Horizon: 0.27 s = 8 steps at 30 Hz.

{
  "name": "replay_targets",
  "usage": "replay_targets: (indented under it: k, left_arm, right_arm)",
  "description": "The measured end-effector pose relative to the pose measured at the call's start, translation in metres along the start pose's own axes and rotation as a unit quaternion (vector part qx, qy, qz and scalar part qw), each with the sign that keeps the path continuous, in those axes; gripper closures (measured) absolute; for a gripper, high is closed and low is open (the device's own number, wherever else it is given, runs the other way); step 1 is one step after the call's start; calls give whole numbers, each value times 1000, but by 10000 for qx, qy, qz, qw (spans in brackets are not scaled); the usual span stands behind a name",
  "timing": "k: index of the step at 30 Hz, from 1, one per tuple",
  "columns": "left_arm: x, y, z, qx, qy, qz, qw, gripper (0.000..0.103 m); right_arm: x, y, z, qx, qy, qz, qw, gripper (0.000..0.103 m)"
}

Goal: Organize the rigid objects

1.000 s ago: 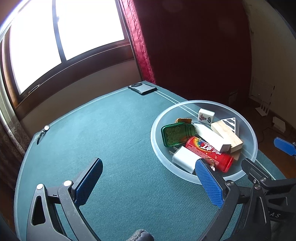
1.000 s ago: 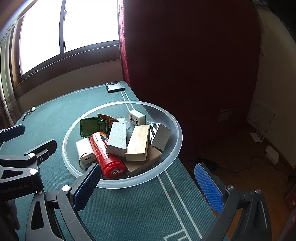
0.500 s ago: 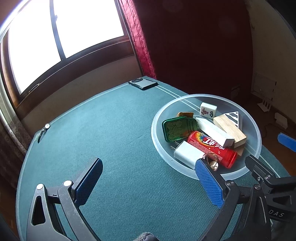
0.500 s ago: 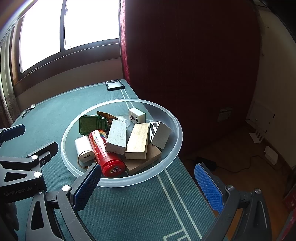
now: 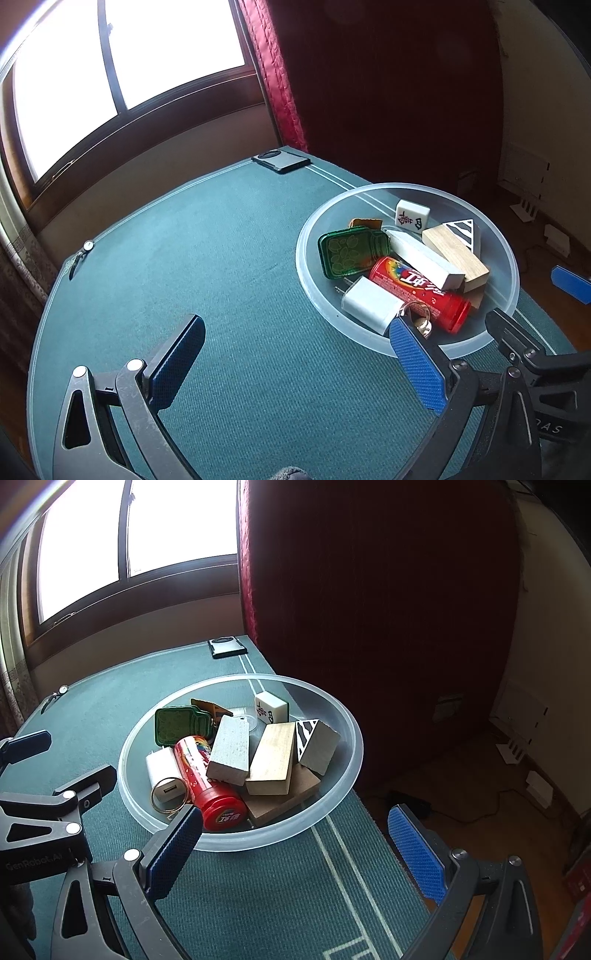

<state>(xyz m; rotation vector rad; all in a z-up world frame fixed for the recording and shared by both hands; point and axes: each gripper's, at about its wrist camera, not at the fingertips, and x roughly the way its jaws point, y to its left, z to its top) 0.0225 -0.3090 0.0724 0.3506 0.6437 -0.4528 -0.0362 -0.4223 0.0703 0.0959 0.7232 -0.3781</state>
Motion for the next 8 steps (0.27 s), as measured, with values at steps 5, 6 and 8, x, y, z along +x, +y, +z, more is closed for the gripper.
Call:
replay_targets:
  k: [5, 6, 8]
  left_arm:
    - [-2, -1, -2, 60, -100, 40, 9999, 2]
    - [-3, -1, -3, 68, -104, 42, 9999, 2]
    - [-2, 1, -3, 69, -80, 22, 9999, 2]
  right_arm:
    - [0, 0, 0, 1, 2, -3, 10000, 1]
    - [0, 0, 0, 0, 4, -3, 10000, 1]
    - [0, 1, -1, -9, 14, -2, 10000, 1]
